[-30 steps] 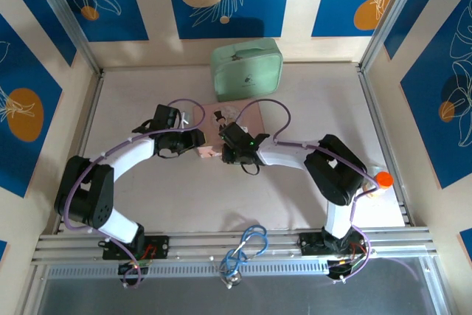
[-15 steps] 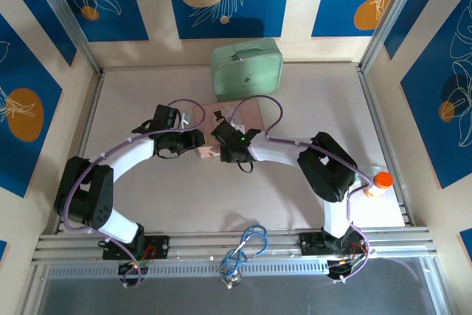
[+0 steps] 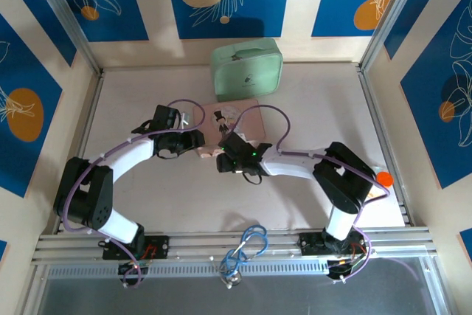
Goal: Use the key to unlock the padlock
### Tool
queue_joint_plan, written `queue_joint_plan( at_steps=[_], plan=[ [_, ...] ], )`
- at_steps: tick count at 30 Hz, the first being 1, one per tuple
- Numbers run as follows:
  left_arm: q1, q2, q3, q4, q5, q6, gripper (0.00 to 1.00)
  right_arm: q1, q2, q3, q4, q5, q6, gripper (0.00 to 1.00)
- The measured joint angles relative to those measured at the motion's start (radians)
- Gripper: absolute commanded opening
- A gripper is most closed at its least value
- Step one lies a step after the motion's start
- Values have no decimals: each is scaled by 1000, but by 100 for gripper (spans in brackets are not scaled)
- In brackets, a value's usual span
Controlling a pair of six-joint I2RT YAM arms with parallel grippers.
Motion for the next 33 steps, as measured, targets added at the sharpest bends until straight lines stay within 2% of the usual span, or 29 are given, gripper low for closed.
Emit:
queue_joint_plan(
  at_steps=[2, 5, 8, 13, 19, 33],
  plan=[
    [0, -1, 0, -3, 0, -1, 50, -34, -13, -36, 51, -29, 6, 65],
    [0, -6, 0, -13, 0, -3, 50, -74, -25, -84, 101, -57, 23, 58],
    [0, -13, 0, -27, 0, -3, 50, -92, -25, -92, 105, -72, 34, 57],
    [0, -13, 0, -32, 0, -3, 49, -85, -17, -75, 107, -79, 37, 56],
    [0, -13, 0, -33, 0, -2, 49, -79, 34, -6, 77, -56, 31, 46],
    [0, -13, 0, -33, 0, 1, 49, -72, 92, 98, -37, -17, 29, 36]
  ],
)
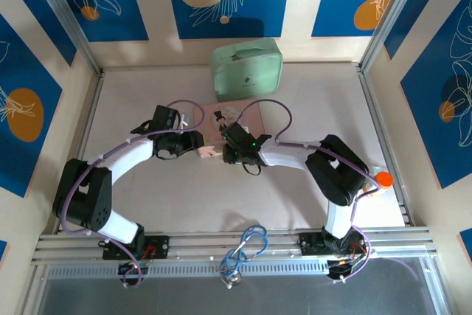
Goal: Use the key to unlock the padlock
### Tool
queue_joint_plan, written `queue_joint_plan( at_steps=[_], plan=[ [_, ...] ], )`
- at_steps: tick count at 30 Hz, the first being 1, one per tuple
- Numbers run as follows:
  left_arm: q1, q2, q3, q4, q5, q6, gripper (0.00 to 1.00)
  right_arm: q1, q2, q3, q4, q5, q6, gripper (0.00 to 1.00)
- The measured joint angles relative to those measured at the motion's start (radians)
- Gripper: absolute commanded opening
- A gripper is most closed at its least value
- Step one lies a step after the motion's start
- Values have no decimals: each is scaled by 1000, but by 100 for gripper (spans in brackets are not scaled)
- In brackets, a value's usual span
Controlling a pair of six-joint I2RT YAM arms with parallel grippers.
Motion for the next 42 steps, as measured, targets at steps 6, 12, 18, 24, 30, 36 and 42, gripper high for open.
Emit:
queue_joint_plan(
  at_steps=[6, 12, 18, 24, 30, 36, 42],
  plan=[
    [0, 0, 0, 0, -3, 0, 49, 5, 34, 59, -66, 22, 3, 42],
    [0, 0, 0, 3, -6, 0, 49, 6, 42, 72, -70, 32, -2, 28],
    [0, 0, 0, 4, -6, 0, 49, 8, 42, 78, -74, 35, 5, 20],
    [0, 0, -1, 6, -6, 0, 49, 13, 42, 86, -100, 48, 49, 17],
    [0, 0, -1, 6, -6, 0, 49, 16, 27, 80, -119, 48, 82, 17],
    [0, 0, -2, 7, -6, 1, 49, 6, -12, 34, -170, 72, 123, 17],
    [0, 0, -2, 7, -6, 1, 49, -8, -60, -48, -141, 66, 119, 35]
  ],
)
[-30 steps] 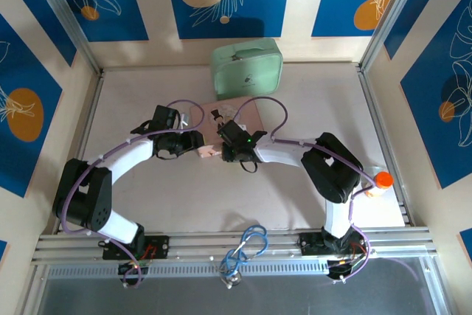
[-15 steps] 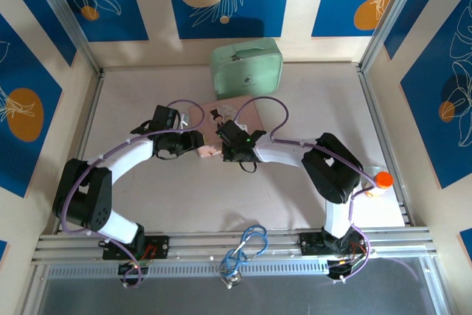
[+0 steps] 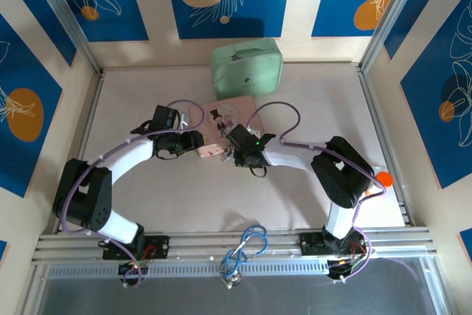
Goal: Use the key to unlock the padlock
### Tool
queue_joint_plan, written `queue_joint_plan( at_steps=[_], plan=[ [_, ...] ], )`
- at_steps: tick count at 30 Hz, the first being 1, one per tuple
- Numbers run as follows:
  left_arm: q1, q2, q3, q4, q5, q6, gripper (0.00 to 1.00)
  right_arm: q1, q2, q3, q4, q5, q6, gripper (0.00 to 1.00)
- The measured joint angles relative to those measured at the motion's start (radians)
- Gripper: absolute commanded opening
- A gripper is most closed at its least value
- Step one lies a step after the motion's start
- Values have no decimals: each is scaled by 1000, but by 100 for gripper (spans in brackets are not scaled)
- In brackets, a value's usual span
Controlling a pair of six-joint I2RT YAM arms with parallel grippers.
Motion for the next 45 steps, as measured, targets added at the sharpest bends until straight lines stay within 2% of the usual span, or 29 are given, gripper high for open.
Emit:
queue_joint_plan(
  at_steps=[2, 5, 9, 13, 29, 31, 35, 38, 45],
  plan=[
    [0, 0, 0, 0, 0, 0, 49, 0, -32, -42, 49, -13, -27, 41],
    [0, 0, 0, 0, 0, 0, 48, -3, -54, -78, 134, -46, -77, 40],
    [0, -1, 0, -1, 0, 5, 48, -7, -47, -75, 189, -68, -126, 24],
    [0, -2, 0, -2, 0, 6, 48, -7, 4, -41, 206, -73, -148, 18],
    [4, -5, 0, -8, 0, 7, 48, 16, 82, 82, 159, -40, -200, 16],
    [5, -5, 0, -8, 0, 7, 48, 18, 87, 89, 154, -29, -206, 21],
    [5, -5, 0, -8, -1, 7, 48, 35, 85, 92, 131, 24, -237, 43],
    [7, -5, 0, -12, -1, 7, 48, 51, 75, 92, 120, 57, -281, 52],
    [8, -5, 0, -14, -1, 7, 48, 83, 71, 92, 133, 33, -407, 57]
  ],
)
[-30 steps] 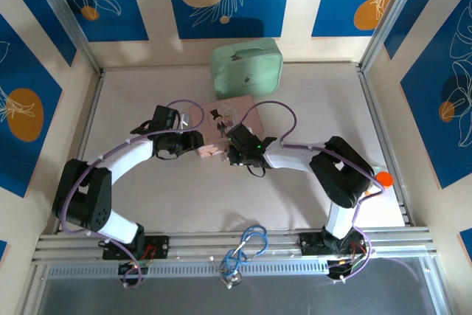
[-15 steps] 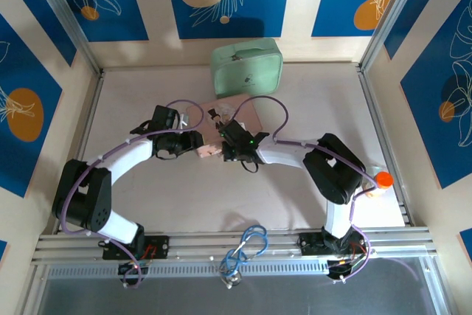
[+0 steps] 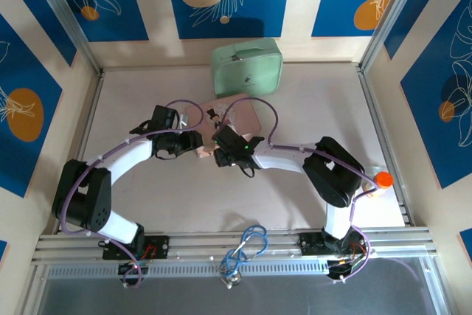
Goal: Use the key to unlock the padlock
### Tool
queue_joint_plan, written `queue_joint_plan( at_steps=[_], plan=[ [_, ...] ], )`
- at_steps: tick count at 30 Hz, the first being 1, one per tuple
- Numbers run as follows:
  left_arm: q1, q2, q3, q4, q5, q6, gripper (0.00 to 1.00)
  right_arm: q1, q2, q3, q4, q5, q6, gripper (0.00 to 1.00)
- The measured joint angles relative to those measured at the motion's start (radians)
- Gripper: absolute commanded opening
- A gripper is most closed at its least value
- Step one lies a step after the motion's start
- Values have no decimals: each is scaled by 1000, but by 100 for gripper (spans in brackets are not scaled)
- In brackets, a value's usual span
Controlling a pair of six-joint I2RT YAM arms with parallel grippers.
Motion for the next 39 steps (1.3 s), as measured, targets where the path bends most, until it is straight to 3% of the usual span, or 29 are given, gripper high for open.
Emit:
queue_joint_plan(
  at_steps=[16, 29, 39],
  plan=[
    [0, 0, 0, -1, 0, 0, 49, -2, 1, -13, 40, -3, -104, 58],
    [0, -2, -2, -5, 6, -39, 71, -27, -92, -156, 148, -60, -73, 60],
    [0, -32, -2, -6, 3, -61, 71, -50, -94, -159, 205, -90, -63, 62]
  ],
)
